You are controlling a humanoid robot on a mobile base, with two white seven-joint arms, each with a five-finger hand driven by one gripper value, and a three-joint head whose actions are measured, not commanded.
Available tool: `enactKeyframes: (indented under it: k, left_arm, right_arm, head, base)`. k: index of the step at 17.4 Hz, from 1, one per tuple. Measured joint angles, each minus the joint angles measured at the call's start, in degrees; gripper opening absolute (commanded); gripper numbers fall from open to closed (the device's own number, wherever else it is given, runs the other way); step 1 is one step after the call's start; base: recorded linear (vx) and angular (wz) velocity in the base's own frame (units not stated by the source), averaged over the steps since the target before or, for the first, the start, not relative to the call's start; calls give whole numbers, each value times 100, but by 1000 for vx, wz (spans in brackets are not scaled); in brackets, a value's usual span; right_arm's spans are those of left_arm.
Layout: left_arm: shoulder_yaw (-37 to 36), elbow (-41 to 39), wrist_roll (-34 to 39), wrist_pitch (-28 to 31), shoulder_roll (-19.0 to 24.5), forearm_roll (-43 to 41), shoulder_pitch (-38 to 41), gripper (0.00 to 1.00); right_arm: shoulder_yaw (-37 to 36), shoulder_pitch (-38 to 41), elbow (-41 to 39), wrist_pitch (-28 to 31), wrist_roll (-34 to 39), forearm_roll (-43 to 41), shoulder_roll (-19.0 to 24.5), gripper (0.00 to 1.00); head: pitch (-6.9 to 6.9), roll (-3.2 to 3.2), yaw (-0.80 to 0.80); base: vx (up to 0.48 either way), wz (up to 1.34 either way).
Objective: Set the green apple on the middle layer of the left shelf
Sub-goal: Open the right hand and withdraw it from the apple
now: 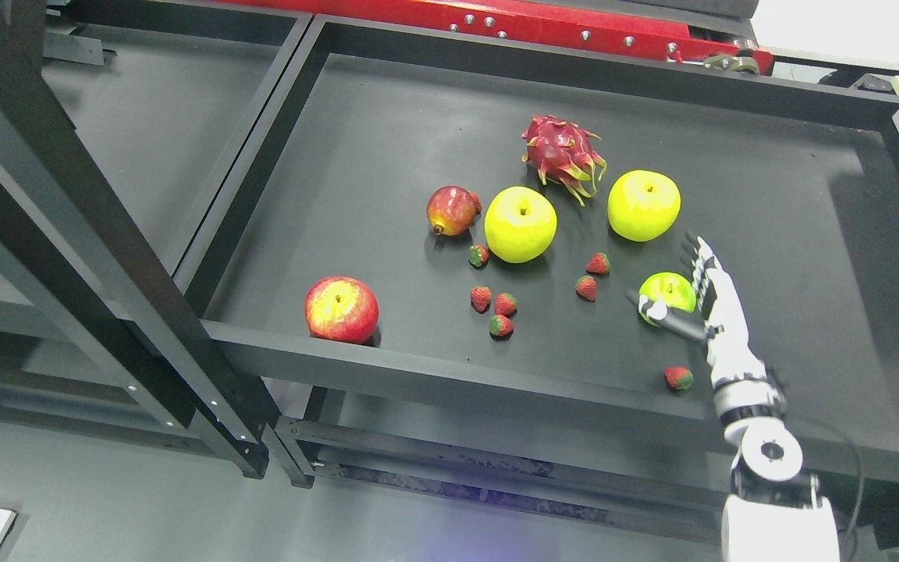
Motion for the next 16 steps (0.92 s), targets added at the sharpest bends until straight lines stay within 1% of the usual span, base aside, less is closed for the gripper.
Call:
enactKeyframes:
  k: [5, 6, 9, 11, 13, 16]
  left_arm:
    - [0, 0, 0, 27, 0, 0, 1, 100]
    - [0, 0, 0, 28, 0, 0, 1, 100]
    - [0, 0, 0, 4, 0, 0, 1, 100]
    - [0, 0, 0, 1, 0, 0, 1, 100]
    - [0, 0, 0, -2, 0, -1, 1, 100]
    - [0, 0, 0, -3, 0, -1, 0, 100]
  right_arm:
    - [-25, 576, -464, -382, -241, -583, 98, 100]
    - [18, 648, -515, -421, -471, -648, 114, 100]
    - [298, 792, -627, -479, -1575, -783, 157, 100]
    - [502, 869, -703, -485, -1833, -844, 179, 100]
    - [646, 950, -767, -493, -1876, -880, 193, 100]
    - [813, 1039, -859, -448, -1684, -916, 211, 100]
  head:
    - [0, 0, 0]
    - [0, 0, 0]
    - [0, 0, 0]
    - [0, 0, 0]
    - [0, 0, 0]
    - [0, 0, 0]
  base:
    - [2, -2]
    - [0, 0]
    - [0, 0]
    - [0, 0]
    - [0, 0]
    - [0, 0]
